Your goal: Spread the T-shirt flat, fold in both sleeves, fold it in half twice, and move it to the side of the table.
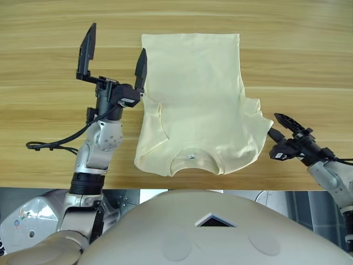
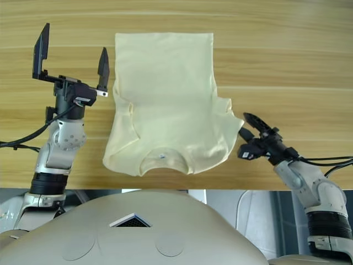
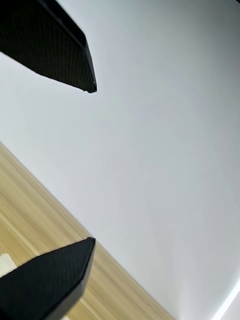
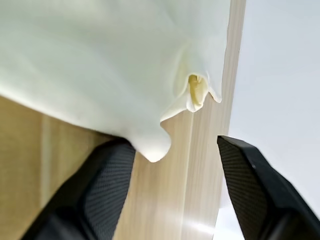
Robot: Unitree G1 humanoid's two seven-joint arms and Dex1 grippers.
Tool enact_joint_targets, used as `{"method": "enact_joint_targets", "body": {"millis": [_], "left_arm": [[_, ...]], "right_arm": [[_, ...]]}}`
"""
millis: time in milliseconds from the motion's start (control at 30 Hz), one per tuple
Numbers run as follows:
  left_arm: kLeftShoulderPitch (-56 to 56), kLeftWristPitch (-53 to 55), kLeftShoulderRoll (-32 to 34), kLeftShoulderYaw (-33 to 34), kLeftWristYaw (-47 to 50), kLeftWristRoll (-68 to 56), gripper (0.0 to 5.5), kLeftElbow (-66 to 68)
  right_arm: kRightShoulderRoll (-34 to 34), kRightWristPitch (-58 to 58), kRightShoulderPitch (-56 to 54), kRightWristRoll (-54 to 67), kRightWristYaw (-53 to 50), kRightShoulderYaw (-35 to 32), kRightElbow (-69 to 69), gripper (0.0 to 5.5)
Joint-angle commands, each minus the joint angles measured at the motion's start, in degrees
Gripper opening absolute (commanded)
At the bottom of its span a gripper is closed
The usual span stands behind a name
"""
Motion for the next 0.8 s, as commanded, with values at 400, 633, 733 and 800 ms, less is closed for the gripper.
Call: {"method": "enact_joint_targets", "body": {"millis": [400,633,733,800], "left_arm": [[-0.1,0.7,-1.0,-0.7,-1.0,0.9,5.40,0.2],[0.0,0.8,-1.1,-0.6,-1.0,1.1,5.40,0.1],[0.1,0.8,-1.1,-0.5,-1.0,1.2,5.40,0.0],[0.2,0.8,-1.1,-0.4,-1.1,1.3,5.40,-0.2]], "right_arm": [[-4.1,4.8,-0.5,-2.4,-1.2,12.5,7.2,1.15],[-5.3,5.9,-1.0,-1.3,-2.8,14.5,8.4,0.57],[-5.8,6.2,-0.7,-1.0,-3.5,15.1,8.7,0.36],[-6.1,6.3,-0.6,-0.9,-3.8,15.5,9.1,0.23]]}}
